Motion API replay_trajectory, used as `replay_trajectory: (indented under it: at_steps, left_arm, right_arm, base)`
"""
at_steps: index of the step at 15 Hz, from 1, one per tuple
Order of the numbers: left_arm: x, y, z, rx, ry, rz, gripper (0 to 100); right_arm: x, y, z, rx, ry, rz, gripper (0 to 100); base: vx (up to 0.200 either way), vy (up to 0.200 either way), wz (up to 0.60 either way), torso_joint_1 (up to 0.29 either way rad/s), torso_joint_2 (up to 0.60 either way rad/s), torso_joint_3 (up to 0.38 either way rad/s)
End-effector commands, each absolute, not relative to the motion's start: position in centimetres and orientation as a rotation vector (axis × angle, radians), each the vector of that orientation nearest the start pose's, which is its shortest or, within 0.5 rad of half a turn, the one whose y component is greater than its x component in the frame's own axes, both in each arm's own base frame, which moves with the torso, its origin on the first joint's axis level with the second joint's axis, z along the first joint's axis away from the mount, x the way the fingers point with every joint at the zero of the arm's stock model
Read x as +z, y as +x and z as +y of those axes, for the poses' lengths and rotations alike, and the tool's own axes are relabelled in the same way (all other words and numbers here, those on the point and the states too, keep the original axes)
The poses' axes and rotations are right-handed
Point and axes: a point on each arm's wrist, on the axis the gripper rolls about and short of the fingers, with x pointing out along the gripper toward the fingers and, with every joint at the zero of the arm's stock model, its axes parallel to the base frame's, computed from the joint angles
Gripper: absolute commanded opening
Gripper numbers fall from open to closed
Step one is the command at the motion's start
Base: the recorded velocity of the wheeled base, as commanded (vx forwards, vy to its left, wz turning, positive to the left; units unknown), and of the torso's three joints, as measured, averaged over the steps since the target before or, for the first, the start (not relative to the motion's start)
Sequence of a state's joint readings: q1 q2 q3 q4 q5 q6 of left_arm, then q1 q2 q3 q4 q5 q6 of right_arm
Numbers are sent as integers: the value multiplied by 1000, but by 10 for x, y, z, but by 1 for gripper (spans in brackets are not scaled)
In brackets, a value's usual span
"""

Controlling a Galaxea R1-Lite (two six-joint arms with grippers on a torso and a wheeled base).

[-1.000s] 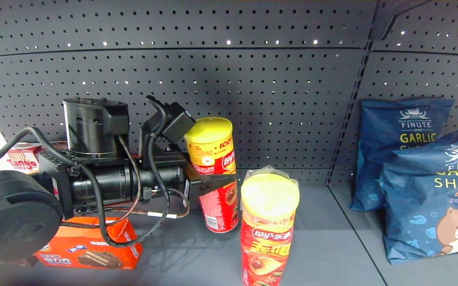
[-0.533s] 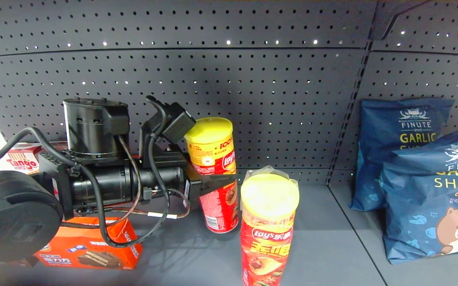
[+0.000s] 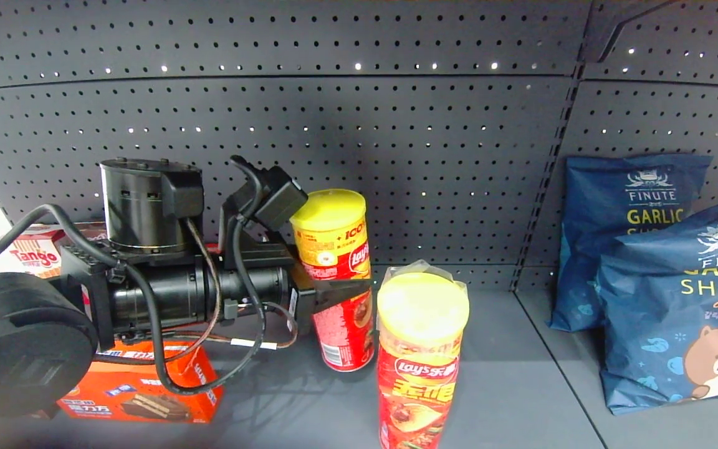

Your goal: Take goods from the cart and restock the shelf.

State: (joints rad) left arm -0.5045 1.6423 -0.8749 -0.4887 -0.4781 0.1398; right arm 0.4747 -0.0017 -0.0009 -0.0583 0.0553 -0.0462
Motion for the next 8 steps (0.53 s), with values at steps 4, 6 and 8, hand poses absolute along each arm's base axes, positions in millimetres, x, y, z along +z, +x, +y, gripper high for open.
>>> replay_trajectory:
  at_steps: [4,6,8]
  left_arm:
    - [208,252,-152,-1000,132,207,0]
    - [209,253,-153,-1000,131,185,0]
    - [208,252,-153,-999,131,187,0]
  right_arm:
    - [76,-20,-12,488,-7,3,100]
    - [77,-17,-5,236,-18,74,100]
    - [77,-16,-5,241,-18,81,100]
  base:
    - [0,0,0,0,0,0]
    - [0,0,0,0,0,0]
    - [0,0,0,0,0,0]
